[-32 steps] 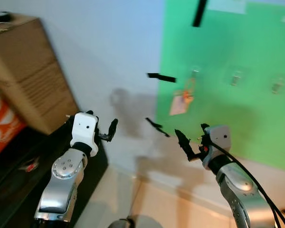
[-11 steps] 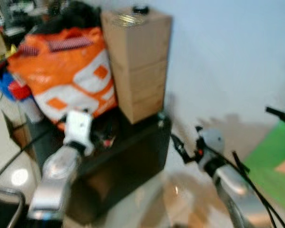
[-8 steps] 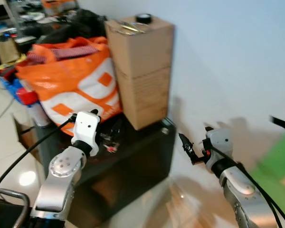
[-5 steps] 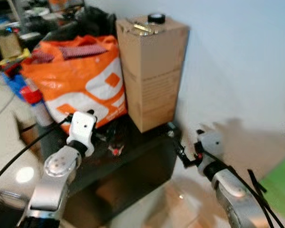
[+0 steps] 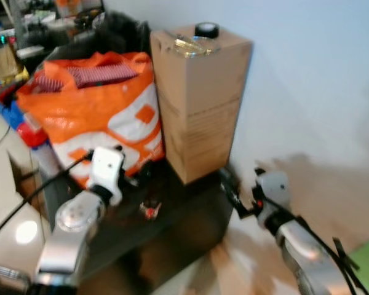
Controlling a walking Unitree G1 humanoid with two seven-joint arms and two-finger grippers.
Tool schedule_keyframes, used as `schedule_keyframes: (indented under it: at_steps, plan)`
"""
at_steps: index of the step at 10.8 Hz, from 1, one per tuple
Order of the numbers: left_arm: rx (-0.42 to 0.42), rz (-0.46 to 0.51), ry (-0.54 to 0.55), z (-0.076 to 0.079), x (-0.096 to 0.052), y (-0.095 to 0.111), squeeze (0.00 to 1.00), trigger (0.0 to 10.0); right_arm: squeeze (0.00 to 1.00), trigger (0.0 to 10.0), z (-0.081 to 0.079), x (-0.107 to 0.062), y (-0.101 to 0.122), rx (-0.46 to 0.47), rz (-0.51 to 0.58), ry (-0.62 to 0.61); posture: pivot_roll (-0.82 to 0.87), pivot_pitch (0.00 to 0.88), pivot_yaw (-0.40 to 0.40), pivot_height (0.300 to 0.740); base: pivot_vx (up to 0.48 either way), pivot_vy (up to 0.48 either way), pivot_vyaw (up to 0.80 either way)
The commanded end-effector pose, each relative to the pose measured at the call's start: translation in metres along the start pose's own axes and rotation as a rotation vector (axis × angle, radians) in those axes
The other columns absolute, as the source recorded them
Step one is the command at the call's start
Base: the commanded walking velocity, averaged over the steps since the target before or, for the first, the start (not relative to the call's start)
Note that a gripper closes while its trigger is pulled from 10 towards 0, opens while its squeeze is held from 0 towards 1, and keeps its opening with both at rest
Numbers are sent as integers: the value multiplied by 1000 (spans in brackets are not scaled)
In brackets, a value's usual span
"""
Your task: Hang keys on a hook
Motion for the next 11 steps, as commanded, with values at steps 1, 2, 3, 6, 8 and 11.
schedule_keyframes:
  at_steps: [1, 2, 3, 6, 8, 11]
  plan:
    - [0, 8, -17, 4, 2, 3, 1000, 10000, 0, 10000, 7, -2, 1, -15, -2, -18, -89, 0, 48, 732, 322, 0, 0]
    - [0, 3, -24, 5, 1, 2, 1000, 10000, 0, 10000, 7, -1, 1, -20, -4, -13, -87, 0, 45, 732, 322, 0, 0]
    - [1, -3, -33, 6, 0, 0, 1000, 10000, 0, 10000, 7, 0, 1, -20, -9, -9, -92, 0, 47, 732, 322, 0, 0]
    - [64, -68, -178, 22, 6, -14, 1000, 10000, 0, 10000, 13, -11, -6, -71, -77, 27, -121, 0, 54, 732, 100, 0, 0]
    - [146, -259, -352, 38, 13, -57, 863, 10000, 0, 10000, 1, -20, -9, -100, -119, 125, -159, 0, 52, 732, 0, 0, 0]
    - [161, -394, -441, 54, 18, -87, 0, 10000, 0, 10000, -6, -32, -16, -144, -180, 191, -189, 0, 18, 732, 0, 0, 0]
Point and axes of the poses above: a point about 5 cm out from each wrist's last joint towards the gripper, its own x axis pointing out of the wrist towards the gripper, its own y axis along the axis of the wrist's last joint, z = x × y, the point moved 5 cm from there along x, pointing out of the wrist towards the gripper, and after that the axes turned 12 degrees about x, right-handed, at the moved point
